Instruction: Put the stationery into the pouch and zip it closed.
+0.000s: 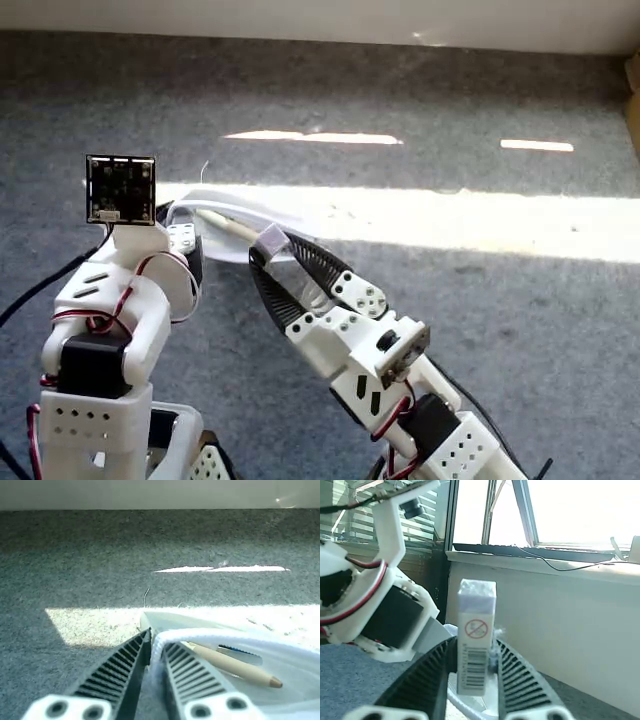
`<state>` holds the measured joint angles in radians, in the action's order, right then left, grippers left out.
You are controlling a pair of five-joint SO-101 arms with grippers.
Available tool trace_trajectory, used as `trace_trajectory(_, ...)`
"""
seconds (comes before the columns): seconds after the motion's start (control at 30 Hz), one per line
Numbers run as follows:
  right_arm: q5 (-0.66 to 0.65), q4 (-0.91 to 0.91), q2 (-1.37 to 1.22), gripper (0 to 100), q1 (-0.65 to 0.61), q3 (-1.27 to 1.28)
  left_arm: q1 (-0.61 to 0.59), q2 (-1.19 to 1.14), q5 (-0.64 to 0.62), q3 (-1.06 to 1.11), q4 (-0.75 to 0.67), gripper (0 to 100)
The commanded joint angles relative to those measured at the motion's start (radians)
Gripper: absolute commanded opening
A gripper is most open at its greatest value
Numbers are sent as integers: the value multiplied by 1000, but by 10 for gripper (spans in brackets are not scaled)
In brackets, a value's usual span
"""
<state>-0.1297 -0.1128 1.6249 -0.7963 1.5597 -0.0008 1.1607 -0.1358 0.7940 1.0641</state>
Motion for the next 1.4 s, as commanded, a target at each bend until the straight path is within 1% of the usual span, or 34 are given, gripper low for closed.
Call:
trace_trajectory(0.0,9,-18,13,7,31,-5,24,5,12,-13,-21,28)
trace_trajectory(0.37,9,-15,8,7,38,-4,24,5,12,-13,-21,27)
trace_trajectory(0.43,12,-1,-36,7,50,-13,24,5,12,-13,-21,27)
trace_trajectory(0.5,78,68,-119,7,91,-41,24,5,12,-13,-21,27)
trace_trajectory(0.6,199,139,-260,7,147,-199,24,5,12,-13,-21,27)
trace_trajectory(0.7,210,147,-352,7,150,-292,24,5,12,-13,-21,27)
trace_trajectory(0.83,207,147,-386,7,114,-292,24,5,12,-12,-21,27)
trace_trajectory(0.93,207,153,-384,9,111,-292,24,5,12,-12,-21,27)
trace_trajectory(1.0,209,154,-384,51,111,-292,24,5,12,-12,-21,27)
trace_trajectory(1.13,213,156,-386,188,111,-255,24,5,12,-12,-21,27)
trace_trajectory(1.37,213,156,-383,191,110,-239,22,5,12,-12,-21,27)
